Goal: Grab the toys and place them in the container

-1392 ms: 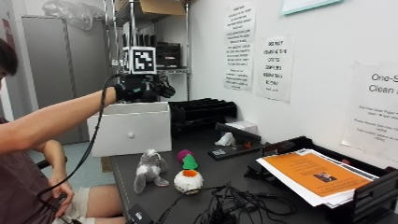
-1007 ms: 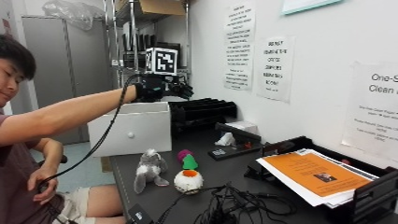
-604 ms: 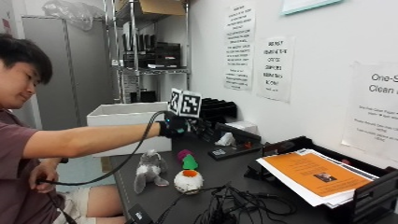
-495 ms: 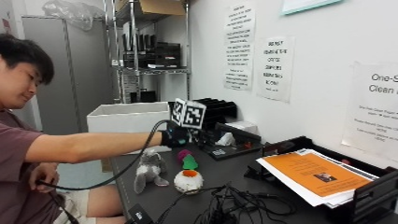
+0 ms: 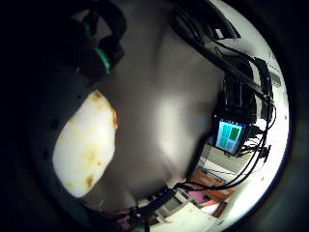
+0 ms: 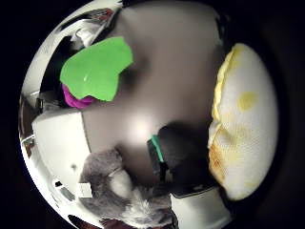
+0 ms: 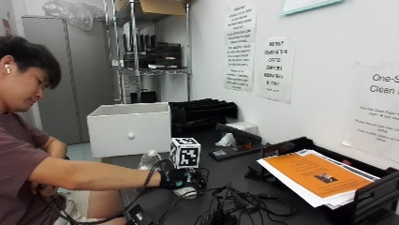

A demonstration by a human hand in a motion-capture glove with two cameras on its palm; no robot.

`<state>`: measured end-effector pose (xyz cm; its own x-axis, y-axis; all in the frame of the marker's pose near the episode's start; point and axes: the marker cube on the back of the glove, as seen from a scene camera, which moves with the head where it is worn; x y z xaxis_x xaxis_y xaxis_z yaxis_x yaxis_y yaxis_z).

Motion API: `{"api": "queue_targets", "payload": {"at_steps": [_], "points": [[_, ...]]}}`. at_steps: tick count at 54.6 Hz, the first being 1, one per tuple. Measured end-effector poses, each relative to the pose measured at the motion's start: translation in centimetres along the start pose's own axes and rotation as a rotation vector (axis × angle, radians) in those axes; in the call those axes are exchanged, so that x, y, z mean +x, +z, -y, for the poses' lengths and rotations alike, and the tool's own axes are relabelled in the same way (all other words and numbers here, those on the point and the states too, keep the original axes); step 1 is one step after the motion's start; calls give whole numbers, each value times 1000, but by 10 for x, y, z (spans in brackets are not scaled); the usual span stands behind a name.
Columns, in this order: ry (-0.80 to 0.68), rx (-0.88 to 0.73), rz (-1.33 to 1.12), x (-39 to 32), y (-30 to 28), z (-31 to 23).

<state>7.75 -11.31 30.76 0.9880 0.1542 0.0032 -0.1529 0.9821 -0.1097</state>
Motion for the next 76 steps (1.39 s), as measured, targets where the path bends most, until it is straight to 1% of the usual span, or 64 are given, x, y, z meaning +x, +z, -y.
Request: {"api": "queue_targets", "payload": {"at_steps": [6,9,12,16,18,24,32,38,41,47,53,58,63,71,74,76], "points": [[-20,81,36,2,-4,-1],[-11,70,37,0,-7,-1],[-2,0,42,-3,-10,-2],[4,-189,91,-7,-16,-7],[1,-257,120,-12,-21,-10],[-22,-259,122,-24,-52,-18],[-31,-174,47,-51,-117,-25],[-94,-79,2,-66,-186,-43],[-106,-22,-5,-85,-225,-52],[-178,96,18,-135,-297,-76],[-272,176,18,-191,-345,-97],[-354,221,2,-245,-367,-104],[-441,266,-20,-306,-377,-106],[-565,302,-31,-402,-370,-103],[-611,307,5,-433,-361,-102],[-679,328,70,-449,-355,-104]]}}
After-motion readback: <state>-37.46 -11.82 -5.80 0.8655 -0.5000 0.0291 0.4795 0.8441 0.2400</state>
